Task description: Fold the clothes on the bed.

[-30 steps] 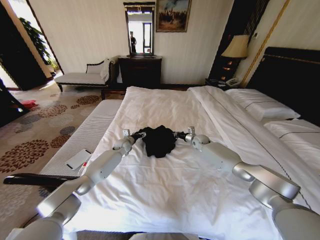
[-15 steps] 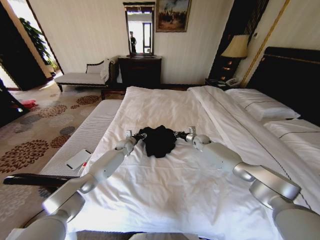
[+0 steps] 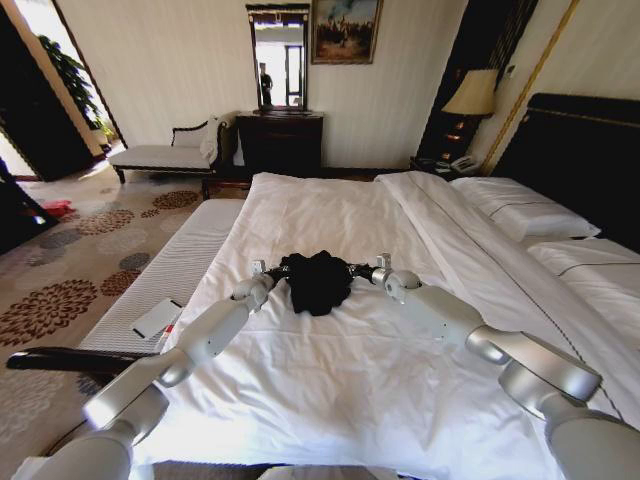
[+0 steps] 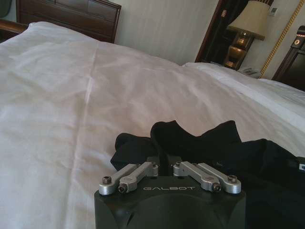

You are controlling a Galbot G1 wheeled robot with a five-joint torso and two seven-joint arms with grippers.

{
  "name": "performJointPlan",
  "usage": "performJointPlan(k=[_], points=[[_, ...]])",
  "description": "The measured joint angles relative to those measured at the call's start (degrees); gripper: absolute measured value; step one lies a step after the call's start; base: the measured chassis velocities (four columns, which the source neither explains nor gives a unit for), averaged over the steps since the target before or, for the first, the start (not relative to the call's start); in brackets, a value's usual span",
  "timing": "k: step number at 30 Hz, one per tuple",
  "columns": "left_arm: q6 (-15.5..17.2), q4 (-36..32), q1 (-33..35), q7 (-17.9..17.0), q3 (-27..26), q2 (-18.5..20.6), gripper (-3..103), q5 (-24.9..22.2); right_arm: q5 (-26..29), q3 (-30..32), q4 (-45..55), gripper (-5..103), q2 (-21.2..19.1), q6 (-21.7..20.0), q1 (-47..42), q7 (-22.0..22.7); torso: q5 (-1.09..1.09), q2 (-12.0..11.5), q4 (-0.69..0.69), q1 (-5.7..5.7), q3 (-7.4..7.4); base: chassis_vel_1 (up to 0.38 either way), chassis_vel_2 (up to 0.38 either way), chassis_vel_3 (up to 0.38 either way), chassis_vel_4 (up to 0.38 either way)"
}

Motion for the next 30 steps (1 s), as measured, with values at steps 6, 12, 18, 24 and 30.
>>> performJointPlan(k=[6,12,18,24,30], points=[[0.3,-2.1,0.9,-0.6,-0.6,1.2,27,-0.6,-0.1,0.0,0.0,0,-0.2,0.0,0.0,-0.1,0.0,0.0,0.01,0.0,0.0,0.0,0.0,0.0,0.0],[0.2,-0.5,0.1,-0.6,-0.6,0.2,49,-0.3,-0.1,0.4,0.1,0,-0.1,0.1,-0.1,-0.1,0.0,0.0,0.0,0.0,0.0,0.0,0.0,0.0,0.0],[0.0,0.7,-1.3,-0.4,-0.5,-1.3,71,-0.2,-0.2,0.6,0.3,0,-0.2,0.1,-0.2,-0.1,0.0,0.0,-0.01,0.0,0.0,0.0,0.0,0.0,0.0],[-0.2,2.9,-2.6,0.3,0.1,-2.2,92,-0.2,-0.2,0.8,0.3,0,-0.2,0.1,-0.3,-0.2,0.0,0.0,0.01,0.0,0.0,0.0,0.0,0.0,0.0],[-1.1,4.6,-4.3,1.3,0.4,-4.0,100,-0.2,-0.2,0.8,0.3,0,-0.3,0.1,-0.4,-0.2,0.0,0.0,-0.01,0.0,0.0,0.0,0.0,0.0,0.0]])
